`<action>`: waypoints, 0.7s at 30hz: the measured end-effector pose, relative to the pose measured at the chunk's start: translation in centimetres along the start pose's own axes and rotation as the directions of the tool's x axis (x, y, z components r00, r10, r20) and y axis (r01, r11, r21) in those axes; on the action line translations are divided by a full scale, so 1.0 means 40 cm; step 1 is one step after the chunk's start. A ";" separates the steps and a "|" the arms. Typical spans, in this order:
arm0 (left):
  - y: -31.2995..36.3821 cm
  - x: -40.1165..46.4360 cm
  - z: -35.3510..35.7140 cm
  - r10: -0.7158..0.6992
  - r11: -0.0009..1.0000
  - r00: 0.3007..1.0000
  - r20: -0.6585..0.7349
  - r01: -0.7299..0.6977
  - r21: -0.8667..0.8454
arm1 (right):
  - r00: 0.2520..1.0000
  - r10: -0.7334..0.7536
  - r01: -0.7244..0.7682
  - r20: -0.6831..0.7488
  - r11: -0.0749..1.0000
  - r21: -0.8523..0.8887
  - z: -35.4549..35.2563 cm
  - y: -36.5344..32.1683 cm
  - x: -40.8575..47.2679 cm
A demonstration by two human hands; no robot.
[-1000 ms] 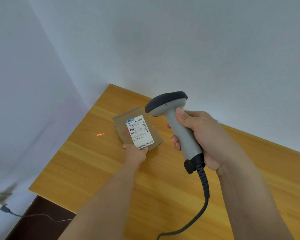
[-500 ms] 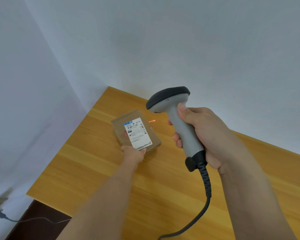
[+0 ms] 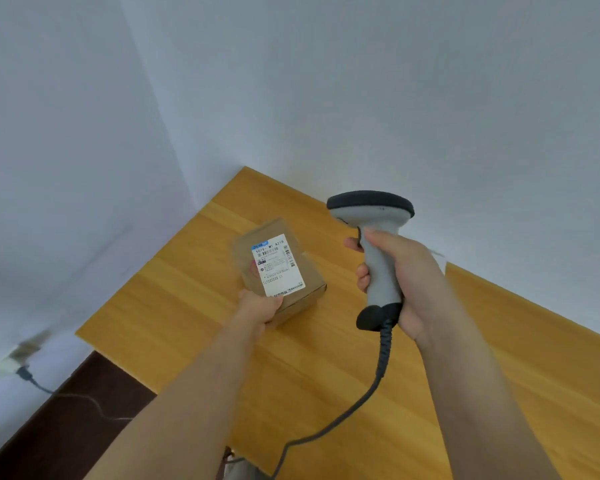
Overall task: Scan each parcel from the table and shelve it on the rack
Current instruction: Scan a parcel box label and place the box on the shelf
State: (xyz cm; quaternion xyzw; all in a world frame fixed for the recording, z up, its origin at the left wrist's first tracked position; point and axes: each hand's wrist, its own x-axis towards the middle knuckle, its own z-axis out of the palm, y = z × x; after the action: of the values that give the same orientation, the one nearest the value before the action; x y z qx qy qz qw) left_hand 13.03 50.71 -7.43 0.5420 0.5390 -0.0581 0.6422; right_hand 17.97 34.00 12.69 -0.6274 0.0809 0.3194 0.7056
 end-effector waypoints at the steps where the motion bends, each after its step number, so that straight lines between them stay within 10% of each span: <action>1: -0.017 -0.021 -0.022 0.009 0.999 1.000 0.014 -0.008 -0.053 | 1.000 -0.006 0.006 -0.001 1.000 -0.028 -0.006 0.016 -0.005; 10: -0.153 -0.345 -0.261 0.215 0.862 0.971 0.108 -0.136 -0.489 | 0.970 -0.047 0.091 0.237 0.979 -0.180 0.107 0.131 -0.161; 21: -0.618 -0.874 -0.693 0.336 0.642 0.914 -0.230 -0.400 -0.654 | 0.730 0.006 0.316 0.683 0.884 -0.346 0.359 0.396 -0.672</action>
State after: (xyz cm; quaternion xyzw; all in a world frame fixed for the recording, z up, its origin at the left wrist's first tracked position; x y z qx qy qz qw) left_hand -35.11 43.90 7.98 0.3644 0.4272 0.3016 0.7705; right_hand -15.97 38.22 16.19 -0.6181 -0.3047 0.4700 0.5516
